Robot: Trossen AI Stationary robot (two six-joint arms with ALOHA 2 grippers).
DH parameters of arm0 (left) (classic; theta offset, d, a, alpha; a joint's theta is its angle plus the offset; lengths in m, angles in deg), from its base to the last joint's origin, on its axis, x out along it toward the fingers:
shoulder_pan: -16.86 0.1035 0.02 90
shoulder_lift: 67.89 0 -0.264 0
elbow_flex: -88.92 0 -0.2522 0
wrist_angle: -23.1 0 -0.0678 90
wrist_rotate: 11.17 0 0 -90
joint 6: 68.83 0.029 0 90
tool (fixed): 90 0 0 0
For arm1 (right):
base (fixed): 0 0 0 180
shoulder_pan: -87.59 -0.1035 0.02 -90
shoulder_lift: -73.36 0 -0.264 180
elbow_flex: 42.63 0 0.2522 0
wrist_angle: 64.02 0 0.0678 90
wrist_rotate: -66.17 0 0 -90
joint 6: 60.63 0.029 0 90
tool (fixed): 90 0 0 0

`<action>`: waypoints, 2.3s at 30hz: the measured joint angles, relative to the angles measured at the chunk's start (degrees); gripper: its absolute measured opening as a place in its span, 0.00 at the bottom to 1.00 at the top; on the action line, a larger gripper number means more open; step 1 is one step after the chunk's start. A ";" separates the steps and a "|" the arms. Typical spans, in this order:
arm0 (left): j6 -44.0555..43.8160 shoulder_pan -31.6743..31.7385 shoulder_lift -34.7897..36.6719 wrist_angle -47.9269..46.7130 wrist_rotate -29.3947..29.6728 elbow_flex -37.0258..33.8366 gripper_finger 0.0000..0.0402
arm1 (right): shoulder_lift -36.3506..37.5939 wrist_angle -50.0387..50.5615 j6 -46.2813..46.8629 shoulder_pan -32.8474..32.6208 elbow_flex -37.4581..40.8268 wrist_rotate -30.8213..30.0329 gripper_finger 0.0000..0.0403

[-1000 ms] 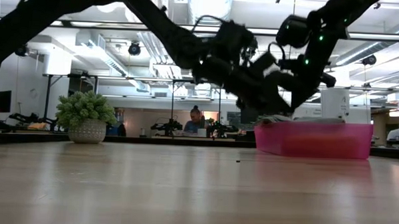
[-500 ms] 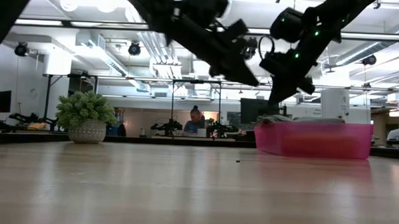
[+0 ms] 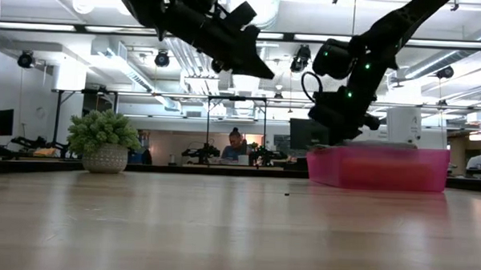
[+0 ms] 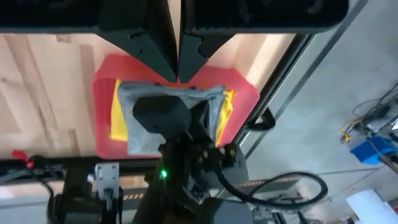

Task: Fold microfiber towels
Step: Put the gray microfiber cloth into the pink bin

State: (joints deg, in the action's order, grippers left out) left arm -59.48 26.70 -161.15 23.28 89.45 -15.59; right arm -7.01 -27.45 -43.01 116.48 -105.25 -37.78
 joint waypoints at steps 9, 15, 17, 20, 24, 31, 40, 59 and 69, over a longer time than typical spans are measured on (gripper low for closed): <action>0.00 0.00 -0.04 0.09 0.59 -0.15 0.00 | 2.87 0.75 1.30 0.49 -0.37 -0.47 0.02; 0.02 0.00 -0.04 0.11 0.59 -0.20 0.00 | 6.95 0.16 2.07 -0.22 -0.44 1.24 0.02; 0.02 0.00 -0.04 0.13 0.60 -0.20 0.00 | 7.02 -1.11 2.07 -0.43 -0.44 2.88 0.02; 0.02 0.00 -0.09 0.13 0.61 -0.22 0.00 | 5.82 -3.09 2.07 -0.78 -0.44 3.75 0.02; 0.04 0.00 -0.09 0.13 0.61 -0.22 0.00 | 2.64 -4.14 2.32 -0.91 -0.37 3.93 0.02; 0.04 0.00 -0.13 0.13 0.61 -0.22 0.00 | -2.00 -4.28 2.34 -0.88 -0.33 3.40 0.02; 0.07 -0.02 -0.13 0.13 0.61 -0.22 0.00 | -1.26 -4.22 3.22 -0.75 -0.39 0.32 0.02; -0.23 -3.53 11.10 -5.23 0.74 -4.42 0.00 | 14.33 -4.03 1.07 -5.22 0.66 0.56 0.02; -1.57 -5.21 15.91 2.21 1.92 -9.82 0.00 | 10.19 -3.78 0.94 -4.47 0.79 0.34 0.02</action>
State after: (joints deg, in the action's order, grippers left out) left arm -61.06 21.49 -145.23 25.48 91.37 -25.41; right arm 3.19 -31.23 -42.08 112.01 -104.46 -37.44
